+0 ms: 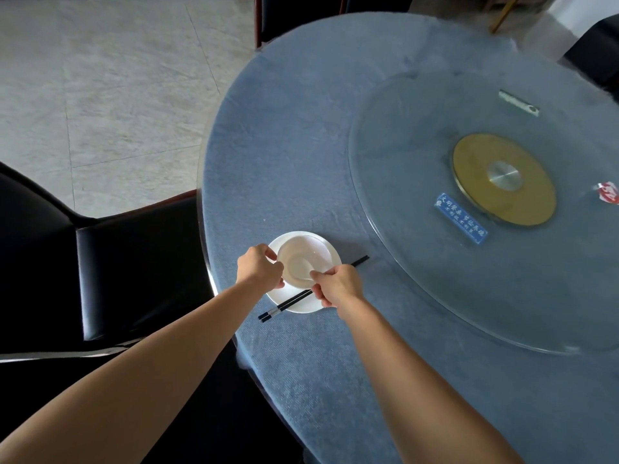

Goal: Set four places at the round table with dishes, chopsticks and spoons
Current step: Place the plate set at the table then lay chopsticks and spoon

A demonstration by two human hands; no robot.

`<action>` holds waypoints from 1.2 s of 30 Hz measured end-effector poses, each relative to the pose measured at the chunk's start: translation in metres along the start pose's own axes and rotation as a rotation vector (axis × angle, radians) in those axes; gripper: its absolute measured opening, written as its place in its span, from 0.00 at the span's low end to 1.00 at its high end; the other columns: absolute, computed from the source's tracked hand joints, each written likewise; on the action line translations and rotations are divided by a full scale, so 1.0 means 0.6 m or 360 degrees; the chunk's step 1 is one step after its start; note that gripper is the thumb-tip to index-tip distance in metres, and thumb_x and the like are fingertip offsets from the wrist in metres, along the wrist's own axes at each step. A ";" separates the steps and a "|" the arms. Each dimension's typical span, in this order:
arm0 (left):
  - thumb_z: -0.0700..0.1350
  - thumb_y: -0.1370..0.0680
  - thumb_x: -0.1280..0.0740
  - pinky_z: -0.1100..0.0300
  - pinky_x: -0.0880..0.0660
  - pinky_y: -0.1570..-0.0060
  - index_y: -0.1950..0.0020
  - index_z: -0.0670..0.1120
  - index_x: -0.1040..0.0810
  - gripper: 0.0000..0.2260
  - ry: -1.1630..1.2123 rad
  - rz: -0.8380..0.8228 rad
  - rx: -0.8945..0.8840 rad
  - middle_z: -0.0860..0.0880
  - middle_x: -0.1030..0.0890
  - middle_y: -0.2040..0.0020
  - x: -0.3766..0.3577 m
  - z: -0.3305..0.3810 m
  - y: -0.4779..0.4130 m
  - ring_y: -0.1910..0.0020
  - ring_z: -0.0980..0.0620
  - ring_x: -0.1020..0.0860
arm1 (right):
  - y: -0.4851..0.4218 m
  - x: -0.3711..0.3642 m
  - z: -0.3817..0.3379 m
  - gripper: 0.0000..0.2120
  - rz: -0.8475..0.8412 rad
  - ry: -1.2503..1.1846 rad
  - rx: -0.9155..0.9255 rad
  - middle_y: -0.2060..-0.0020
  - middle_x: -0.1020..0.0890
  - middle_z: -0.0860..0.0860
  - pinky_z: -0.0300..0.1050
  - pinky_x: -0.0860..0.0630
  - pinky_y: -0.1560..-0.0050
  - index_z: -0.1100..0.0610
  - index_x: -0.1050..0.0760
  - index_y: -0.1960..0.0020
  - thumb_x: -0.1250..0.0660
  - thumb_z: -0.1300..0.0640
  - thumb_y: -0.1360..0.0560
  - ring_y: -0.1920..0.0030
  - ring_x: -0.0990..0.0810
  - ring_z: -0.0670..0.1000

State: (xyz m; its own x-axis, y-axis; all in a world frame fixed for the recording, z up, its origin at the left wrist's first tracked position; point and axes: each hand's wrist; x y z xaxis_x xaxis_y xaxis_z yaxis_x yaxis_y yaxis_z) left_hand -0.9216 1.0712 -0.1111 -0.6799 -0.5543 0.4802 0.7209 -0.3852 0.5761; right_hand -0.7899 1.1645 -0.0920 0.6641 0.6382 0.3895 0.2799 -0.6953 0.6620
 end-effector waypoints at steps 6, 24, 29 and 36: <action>0.39 0.26 0.35 0.56 0.17 0.61 0.51 0.48 0.23 0.06 -0.0004 -0.0005 -0.0006 0.49 0.16 0.64 0.006 0.002 0.006 0.74 0.53 0.17 | 0.010 0.006 0.001 0.14 0.0021 0.0239 0.0064 0.72 0.17 0.55 0.37 0.29 0.80 0.64 0.23 0.56 0.30 0.52 0.25 0.80 0.21 0.48; 0.45 0.27 0.37 0.59 0.23 0.65 0.56 0.49 0.23 0.04 -0.0745 -0.0262 -0.0578 0.46 0.19 0.57 0.041 0.010 0.124 0.65 0.44 0.20 | 0.146 0.042 0.066 0.08 0.0523 0.0330 0.0186 0.56 0.19 0.55 0.50 0.22 0.53 0.61 0.24 0.52 0.36 0.56 0.25 0.52 0.18 0.61; 0.50 0.25 0.34 0.56 0.26 0.47 0.50 0.50 0.21 0.07 -0.1373 -0.0642 -0.0958 0.46 0.19 0.43 -0.028 -0.010 0.233 0.44 0.42 0.21 | 0.258 0.075 0.155 0.04 0.0350 0.0264 0.0082 0.59 0.17 0.57 0.46 0.22 0.66 0.54 0.26 0.54 0.35 0.54 0.26 0.63 0.16 0.60; 0.49 0.24 0.35 0.55 0.25 0.48 0.42 0.44 0.21 0.14 -0.2078 -0.1056 -0.1559 0.41 0.19 0.40 -0.148 -0.035 0.507 0.42 0.40 0.21 | 0.491 0.171 0.350 0.15 0.0401 0.0653 -0.0111 0.45 0.18 0.61 0.45 0.27 0.46 0.63 0.20 0.47 0.39 0.52 0.21 0.43 0.21 0.61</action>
State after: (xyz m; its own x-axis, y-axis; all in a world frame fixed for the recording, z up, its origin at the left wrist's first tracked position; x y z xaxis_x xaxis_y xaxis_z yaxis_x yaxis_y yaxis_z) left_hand -0.6392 0.9876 0.0076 -0.1651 0.5760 0.8006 -0.2219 -0.8127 0.5388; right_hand -0.4940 0.9558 0.0083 0.3730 0.5401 0.7544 0.0890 -0.8302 0.5504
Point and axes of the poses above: each hand's wrist, its own y-axis away from the middle knuckle, its own x-axis out of the back of the hand, z = x × y
